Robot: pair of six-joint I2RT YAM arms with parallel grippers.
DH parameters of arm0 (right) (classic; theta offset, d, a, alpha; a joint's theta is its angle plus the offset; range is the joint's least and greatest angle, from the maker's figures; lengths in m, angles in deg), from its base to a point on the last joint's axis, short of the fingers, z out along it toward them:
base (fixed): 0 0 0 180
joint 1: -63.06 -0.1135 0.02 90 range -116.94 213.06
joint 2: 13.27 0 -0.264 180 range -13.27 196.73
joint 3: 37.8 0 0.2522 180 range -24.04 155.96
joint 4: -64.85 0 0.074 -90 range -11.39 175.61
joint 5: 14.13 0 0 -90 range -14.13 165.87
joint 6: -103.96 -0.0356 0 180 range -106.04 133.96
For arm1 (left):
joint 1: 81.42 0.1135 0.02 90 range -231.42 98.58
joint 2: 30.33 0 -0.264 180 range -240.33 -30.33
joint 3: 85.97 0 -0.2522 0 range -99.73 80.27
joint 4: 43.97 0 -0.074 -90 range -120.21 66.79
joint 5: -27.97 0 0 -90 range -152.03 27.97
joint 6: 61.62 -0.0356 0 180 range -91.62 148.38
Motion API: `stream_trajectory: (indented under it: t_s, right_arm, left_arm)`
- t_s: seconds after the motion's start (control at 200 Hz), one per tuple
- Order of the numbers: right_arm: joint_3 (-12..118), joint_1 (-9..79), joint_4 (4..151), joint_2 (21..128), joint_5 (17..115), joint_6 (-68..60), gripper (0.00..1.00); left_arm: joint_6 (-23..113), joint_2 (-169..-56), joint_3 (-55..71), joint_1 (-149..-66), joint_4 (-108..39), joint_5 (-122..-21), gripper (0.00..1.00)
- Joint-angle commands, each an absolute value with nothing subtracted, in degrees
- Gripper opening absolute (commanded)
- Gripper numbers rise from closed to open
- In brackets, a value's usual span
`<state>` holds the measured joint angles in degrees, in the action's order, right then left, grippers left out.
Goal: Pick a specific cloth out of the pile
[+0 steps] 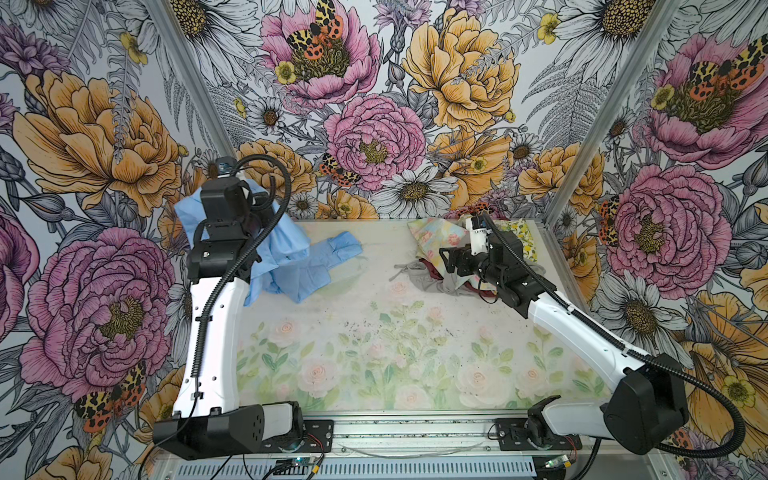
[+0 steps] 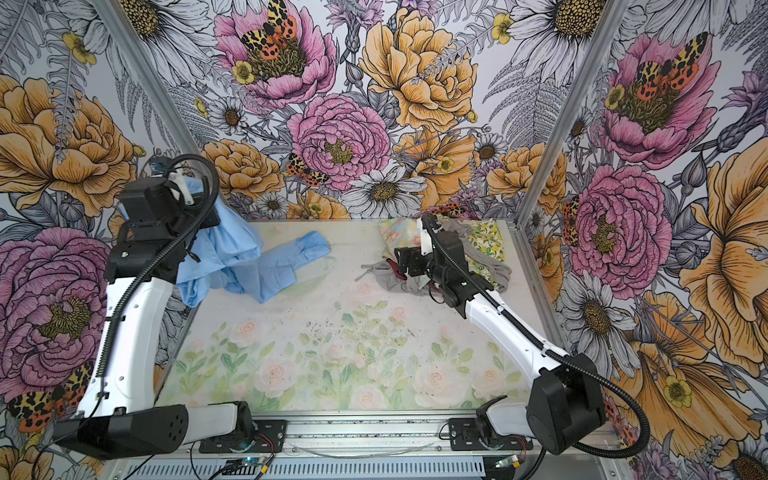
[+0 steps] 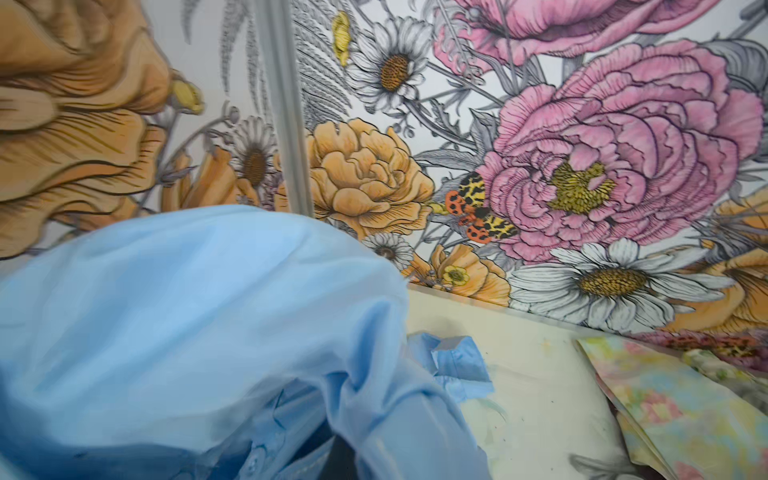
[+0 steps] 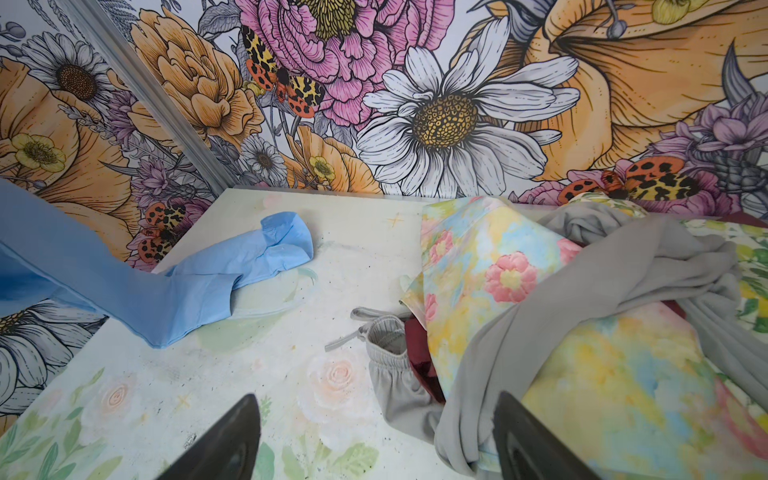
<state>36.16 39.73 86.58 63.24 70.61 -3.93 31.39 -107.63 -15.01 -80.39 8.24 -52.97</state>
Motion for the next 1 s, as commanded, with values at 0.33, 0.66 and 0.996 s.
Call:
stream_trajectory:
  t_s: [0.33,0.66,0.996]
  right_arm:
    - [35.3,41.6,85.2,65.2,71.0,-3.0,0.89]
    - [33.2,42.0,81.0,66.3,69.7,-5.0,0.89]
    - [32.8,42.1,79.3,67.8,68.2,-5.8,0.89]
  left_arm:
    - [38.9,-133.9,-19.9,-84.0,-4.1,-58.0,0.0]
    - [37.4,-145.9,-13.6,-81.4,1.2,-57.9,0.0]
    - [38.5,-154.5,-13.5,-79.5,5.3,-57.5,0.0]
